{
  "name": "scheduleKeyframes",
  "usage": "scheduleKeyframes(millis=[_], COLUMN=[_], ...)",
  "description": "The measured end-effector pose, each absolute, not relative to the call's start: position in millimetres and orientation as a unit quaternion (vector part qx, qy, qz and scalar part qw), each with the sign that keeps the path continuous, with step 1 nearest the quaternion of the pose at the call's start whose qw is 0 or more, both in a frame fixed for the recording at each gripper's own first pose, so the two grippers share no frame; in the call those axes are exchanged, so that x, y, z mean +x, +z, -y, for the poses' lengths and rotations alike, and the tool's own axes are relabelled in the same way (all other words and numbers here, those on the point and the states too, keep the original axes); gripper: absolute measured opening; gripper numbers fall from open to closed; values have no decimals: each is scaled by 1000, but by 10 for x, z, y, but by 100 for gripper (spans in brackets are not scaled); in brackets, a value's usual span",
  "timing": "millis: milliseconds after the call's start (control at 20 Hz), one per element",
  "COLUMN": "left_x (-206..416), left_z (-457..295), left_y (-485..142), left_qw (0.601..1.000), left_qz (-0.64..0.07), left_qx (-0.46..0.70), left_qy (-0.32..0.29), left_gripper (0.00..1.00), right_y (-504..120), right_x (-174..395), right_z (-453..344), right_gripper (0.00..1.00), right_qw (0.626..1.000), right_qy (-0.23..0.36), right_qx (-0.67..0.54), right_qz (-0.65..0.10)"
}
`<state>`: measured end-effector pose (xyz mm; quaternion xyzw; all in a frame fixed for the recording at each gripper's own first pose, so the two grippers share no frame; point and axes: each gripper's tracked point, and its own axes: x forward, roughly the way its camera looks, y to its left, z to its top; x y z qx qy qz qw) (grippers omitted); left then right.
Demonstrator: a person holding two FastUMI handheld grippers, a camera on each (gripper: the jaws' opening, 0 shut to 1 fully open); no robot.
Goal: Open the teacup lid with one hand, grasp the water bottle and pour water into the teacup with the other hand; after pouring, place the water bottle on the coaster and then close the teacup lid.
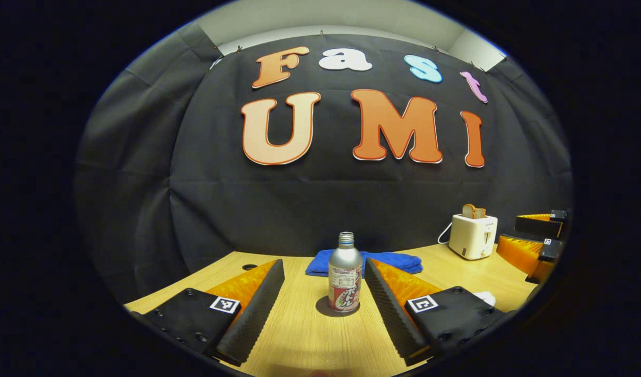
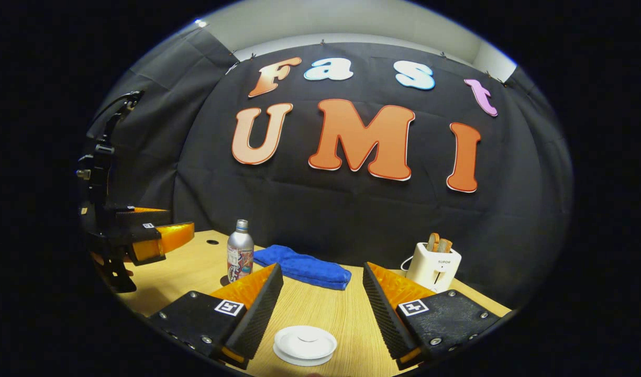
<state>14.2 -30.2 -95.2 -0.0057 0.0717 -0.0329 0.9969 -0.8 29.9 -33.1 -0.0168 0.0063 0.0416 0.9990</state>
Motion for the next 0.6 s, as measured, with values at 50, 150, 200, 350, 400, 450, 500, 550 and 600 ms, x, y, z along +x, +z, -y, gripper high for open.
scheduleKeyframes(millis=[50,150,200,350,400,450,500,550,600], left_x=[128,87,54,17,5,5,0,0,-4], left_z=[260,155,118,54,53,52,59,59,56], left_y=[-895,-808,-795,-704,-685,-673,-665,-647,-640], left_qw=[998,999,999,999,999,999,999,1000,1000], left_qz=[-63,-48,-45,-35,-33,-31,-30,-28,-27], left_qx=[-7,-7,-7,-9,-10,-11,-12,-11,-10], left_qy=[-25,-10,-5,3,3,2,2,1,1], left_gripper=[100,100,100,96,100,100,99,98,97], right_y=[-278,-225,-211,-150,-123,-99,-84,-70,-59], right_x=[-4,-15,-22,-34,-33,-41,-55,-59,-70], right_z=[-265,-249,-240,-235,-235,-243,-244,-248,-249], right_gripper=[92,92,92,92,92,92,92,92,92], right_qw=[999,999,999,999,999,999,999,999,999], right_qy=[36,34,32,29,28,29,28,29,29], right_qx=[-12,-10,-10,-15,-17,-18,-19,-19,-18], right_qz=[2,9,9,17,20,22,25,28,29])
